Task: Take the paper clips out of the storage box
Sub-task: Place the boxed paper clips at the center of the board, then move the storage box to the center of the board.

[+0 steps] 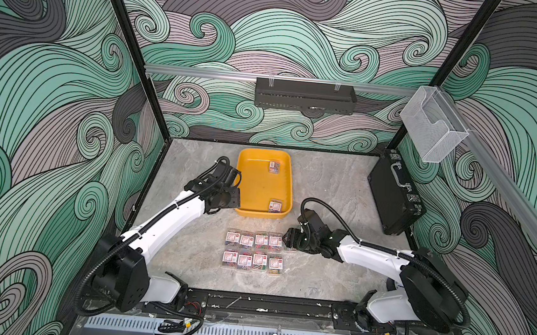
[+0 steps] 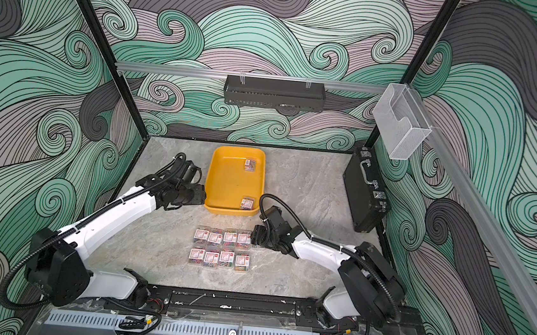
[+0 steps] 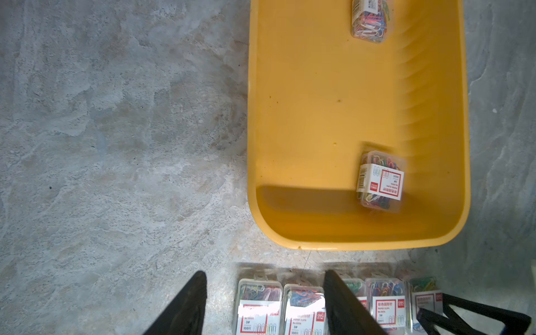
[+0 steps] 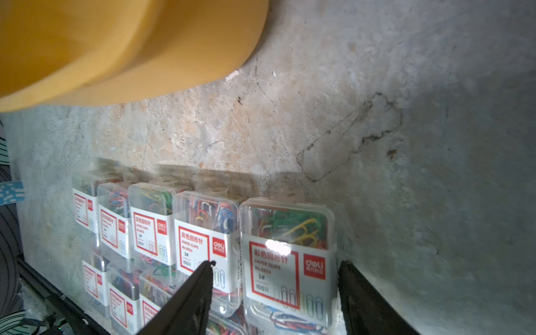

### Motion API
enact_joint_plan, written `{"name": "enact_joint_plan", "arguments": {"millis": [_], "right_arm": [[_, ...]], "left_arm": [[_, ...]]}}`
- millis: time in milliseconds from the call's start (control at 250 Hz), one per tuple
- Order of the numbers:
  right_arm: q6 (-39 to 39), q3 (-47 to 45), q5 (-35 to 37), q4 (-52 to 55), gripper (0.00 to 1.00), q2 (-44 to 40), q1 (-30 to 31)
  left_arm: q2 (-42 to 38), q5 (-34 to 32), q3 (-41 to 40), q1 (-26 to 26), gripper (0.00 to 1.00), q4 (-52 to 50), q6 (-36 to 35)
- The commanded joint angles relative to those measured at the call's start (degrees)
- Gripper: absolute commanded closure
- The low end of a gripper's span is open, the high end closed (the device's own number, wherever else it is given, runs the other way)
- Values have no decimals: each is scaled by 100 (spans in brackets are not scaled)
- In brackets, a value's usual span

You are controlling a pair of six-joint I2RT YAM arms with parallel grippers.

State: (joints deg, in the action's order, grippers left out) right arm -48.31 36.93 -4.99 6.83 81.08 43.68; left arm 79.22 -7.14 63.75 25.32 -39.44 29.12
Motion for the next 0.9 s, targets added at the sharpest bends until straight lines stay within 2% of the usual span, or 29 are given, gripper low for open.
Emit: {"name": "enact_joint_plan", "arguments": {"millis": [0,180,336,655,895], "right_arm": [[182,58,4,315,31,-306,-117],[880,697,499,1023,29,-508,-402],[1642,1903,797,1437,29,-18,-609],[2661,4212,613,1800,30,1789,-996],[2988,5712,675,2055,31,3249,-1081]], "left_arm": [[350,-146,367,-34,38,-119,-94],[975,-95,688,-300,40,-66,-227],[1360,-50,796,-461,48,44,-310],[2022,32,997,-539,60,358,-551],[2374,137,1222,-546,76,417,-637]]}}
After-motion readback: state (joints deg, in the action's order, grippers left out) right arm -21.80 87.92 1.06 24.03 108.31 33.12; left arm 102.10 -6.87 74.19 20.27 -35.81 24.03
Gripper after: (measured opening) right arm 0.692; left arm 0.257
